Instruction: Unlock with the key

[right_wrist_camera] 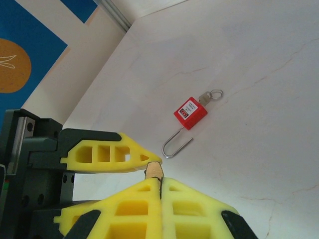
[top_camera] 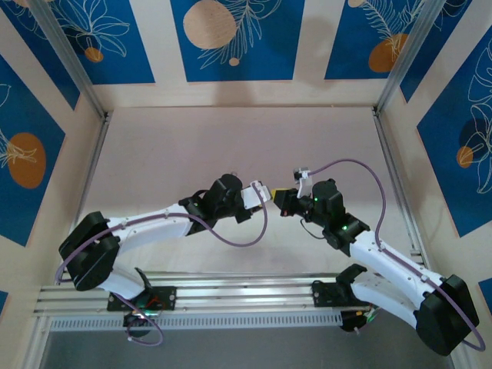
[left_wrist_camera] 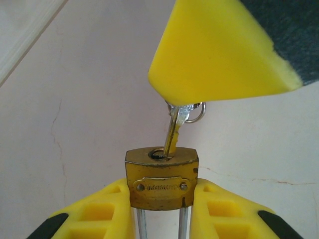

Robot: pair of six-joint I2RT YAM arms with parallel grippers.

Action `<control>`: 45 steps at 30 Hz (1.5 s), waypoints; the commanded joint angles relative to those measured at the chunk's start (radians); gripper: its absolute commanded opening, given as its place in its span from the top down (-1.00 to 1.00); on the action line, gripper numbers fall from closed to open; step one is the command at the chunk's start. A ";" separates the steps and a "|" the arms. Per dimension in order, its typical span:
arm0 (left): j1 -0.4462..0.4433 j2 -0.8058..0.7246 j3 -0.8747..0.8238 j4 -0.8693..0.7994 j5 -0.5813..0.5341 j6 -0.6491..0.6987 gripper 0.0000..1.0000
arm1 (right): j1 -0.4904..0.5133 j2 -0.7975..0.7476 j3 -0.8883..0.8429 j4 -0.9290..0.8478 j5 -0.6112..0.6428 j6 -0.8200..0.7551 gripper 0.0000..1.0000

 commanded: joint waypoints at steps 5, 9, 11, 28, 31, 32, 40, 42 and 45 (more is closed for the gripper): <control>-0.014 0.006 0.003 0.028 -0.010 0.011 0.51 | -0.003 0.007 0.010 0.013 -0.006 0.011 1.00; -0.014 0.002 0.003 0.031 -0.012 0.011 0.51 | -0.004 0.029 0.008 0.015 -0.007 0.006 1.00; -0.012 -0.001 0.002 0.032 -0.014 0.015 0.51 | -0.006 0.031 0.003 0.014 -0.001 0.005 1.00; -0.029 -0.003 0.015 0.028 0.000 0.021 0.51 | -0.003 0.083 0.014 0.026 -0.042 0.004 1.00; -0.032 0.000 0.021 0.031 0.004 0.021 0.51 | 0.001 0.094 0.018 0.029 -0.054 0.003 1.00; -0.032 0.002 0.024 0.031 0.004 0.020 0.51 | 0.002 0.095 0.018 0.030 -0.053 0.002 1.00; -0.042 0.014 0.046 0.054 0.011 0.020 0.51 | 0.009 0.139 0.027 0.038 -0.066 -0.011 1.00; -0.043 0.014 0.052 0.058 0.014 0.018 0.51 | 0.009 0.144 0.034 0.033 -0.069 -0.017 1.00; -0.047 0.014 0.054 0.070 0.019 0.012 0.51 | 0.011 0.154 0.041 0.029 -0.077 -0.026 1.00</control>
